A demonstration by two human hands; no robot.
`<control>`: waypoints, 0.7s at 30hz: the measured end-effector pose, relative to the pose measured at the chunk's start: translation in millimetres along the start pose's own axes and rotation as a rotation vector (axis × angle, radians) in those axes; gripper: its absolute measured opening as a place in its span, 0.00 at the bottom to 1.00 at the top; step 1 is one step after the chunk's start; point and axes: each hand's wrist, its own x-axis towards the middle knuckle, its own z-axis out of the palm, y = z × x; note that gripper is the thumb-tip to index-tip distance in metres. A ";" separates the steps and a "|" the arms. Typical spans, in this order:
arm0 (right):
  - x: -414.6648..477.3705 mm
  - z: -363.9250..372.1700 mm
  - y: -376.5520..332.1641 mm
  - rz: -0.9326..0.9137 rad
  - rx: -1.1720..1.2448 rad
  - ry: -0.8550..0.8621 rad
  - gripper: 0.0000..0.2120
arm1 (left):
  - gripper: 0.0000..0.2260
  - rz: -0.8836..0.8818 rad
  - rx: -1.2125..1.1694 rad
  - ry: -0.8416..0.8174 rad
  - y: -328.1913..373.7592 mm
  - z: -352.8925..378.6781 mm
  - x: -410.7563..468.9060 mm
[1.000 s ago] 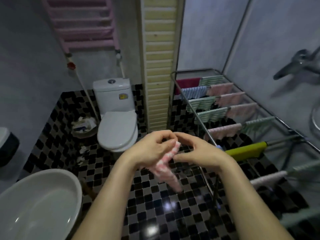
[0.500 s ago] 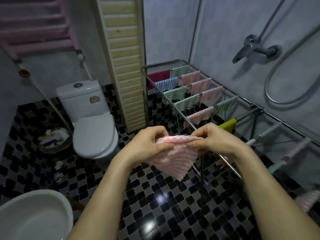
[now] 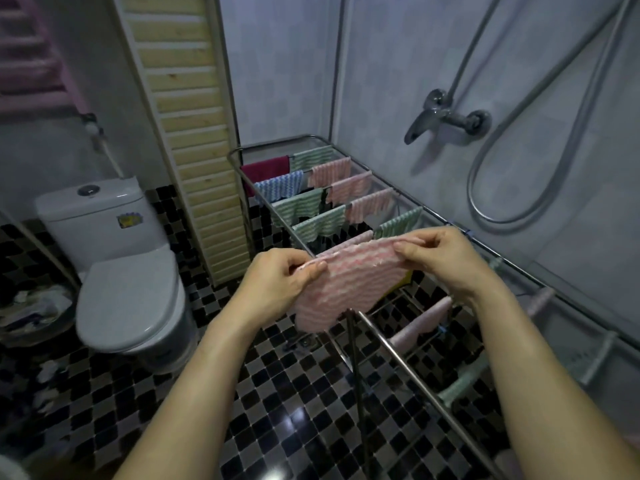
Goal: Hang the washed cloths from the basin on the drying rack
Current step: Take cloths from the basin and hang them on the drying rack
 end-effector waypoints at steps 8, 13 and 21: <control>67.5 -104.0 35.7 -0.068 -0.190 0.094 0.10 | 0.05 0.041 -0.119 0.036 33.8 82.5 81.6; 103.4 -165.0 81.4 -0.047 -0.208 0.231 0.08 | 0.05 0.008 -0.164 0.011 48.8 147.9 130.6; 147.9 -222.3 170.2 0.234 -0.363 0.031 0.13 | 0.08 -0.178 -0.005 -0.212 29.8 247.8 188.4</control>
